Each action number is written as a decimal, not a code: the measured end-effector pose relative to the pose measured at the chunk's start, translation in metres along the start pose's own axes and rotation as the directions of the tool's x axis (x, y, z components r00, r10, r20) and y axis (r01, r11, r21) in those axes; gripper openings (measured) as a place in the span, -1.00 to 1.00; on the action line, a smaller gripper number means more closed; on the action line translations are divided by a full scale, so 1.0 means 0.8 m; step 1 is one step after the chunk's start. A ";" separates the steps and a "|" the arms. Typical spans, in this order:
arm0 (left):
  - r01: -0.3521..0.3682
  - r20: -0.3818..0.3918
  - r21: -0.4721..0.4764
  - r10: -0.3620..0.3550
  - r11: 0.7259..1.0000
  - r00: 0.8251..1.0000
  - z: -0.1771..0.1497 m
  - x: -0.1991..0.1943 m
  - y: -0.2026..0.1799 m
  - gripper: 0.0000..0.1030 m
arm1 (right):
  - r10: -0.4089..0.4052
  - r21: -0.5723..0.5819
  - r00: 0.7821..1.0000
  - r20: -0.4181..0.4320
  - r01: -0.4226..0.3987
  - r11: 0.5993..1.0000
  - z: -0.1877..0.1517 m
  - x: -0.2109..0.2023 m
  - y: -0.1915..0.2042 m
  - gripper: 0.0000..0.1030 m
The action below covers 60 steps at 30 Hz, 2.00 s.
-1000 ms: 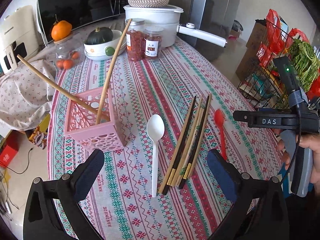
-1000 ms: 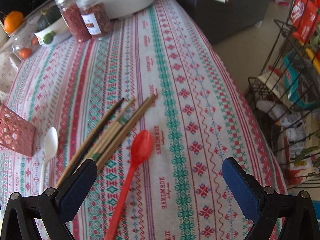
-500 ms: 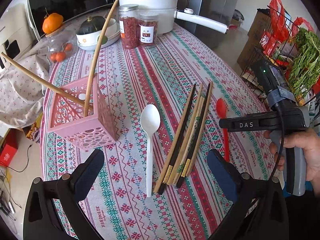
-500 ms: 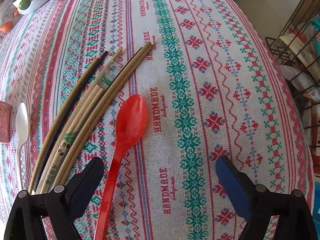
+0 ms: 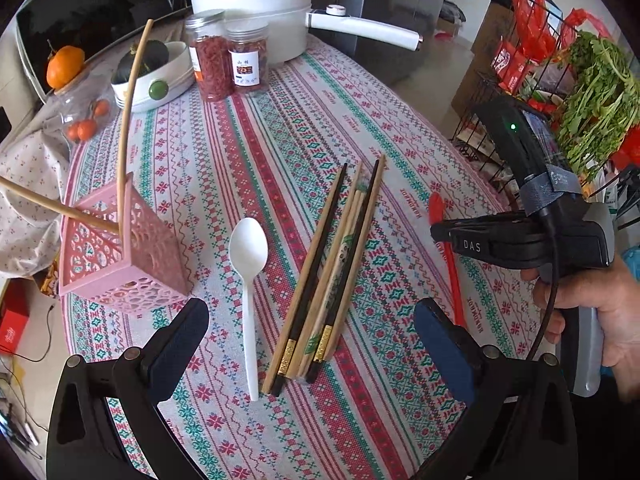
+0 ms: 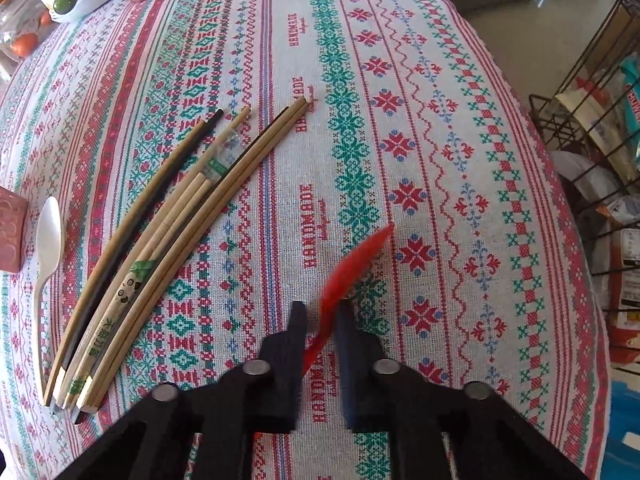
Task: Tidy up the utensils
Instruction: 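Grasp the red spoon handle with the right tool while the left tool grasps a chopstick, then lift the red spoon with the right tool while the left tool drops the chopstick into the basket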
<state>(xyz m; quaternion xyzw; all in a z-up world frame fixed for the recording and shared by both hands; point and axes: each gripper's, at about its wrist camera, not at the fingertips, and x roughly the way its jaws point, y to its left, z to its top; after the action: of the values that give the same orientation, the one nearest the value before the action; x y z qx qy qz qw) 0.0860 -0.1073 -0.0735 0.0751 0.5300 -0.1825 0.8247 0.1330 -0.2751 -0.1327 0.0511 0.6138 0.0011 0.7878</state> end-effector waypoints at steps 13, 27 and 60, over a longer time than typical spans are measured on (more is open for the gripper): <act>-0.001 -0.120 -0.004 0.000 1.000 0.993 0.073 0.089 -0.014 -0.47 | 0.111 0.042 0.989 0.094 -0.116 0.992 -0.004 -0.045 -0.041 -0.92; -0.095 -0.233 0.072 0.109 0.993 0.966 0.094 0.160 -0.018 -0.91 | 0.172 0.037 0.980 0.099 -0.177 0.984 0.013 -0.040 -0.051 -0.91; 0.038 0.132 -0.017 -0.035 0.999 0.991 0.029 -0.029 0.034 -0.89 | 0.049 0.048 0.998 0.044 -0.051 0.998 0.019 0.007 -0.038 -0.07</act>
<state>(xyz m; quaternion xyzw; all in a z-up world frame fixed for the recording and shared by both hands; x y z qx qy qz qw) 0.1073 -0.0844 -0.0446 0.0450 0.4773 -0.1971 0.8552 0.1470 -0.3062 -0.1368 0.0856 0.5953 0.0047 0.7989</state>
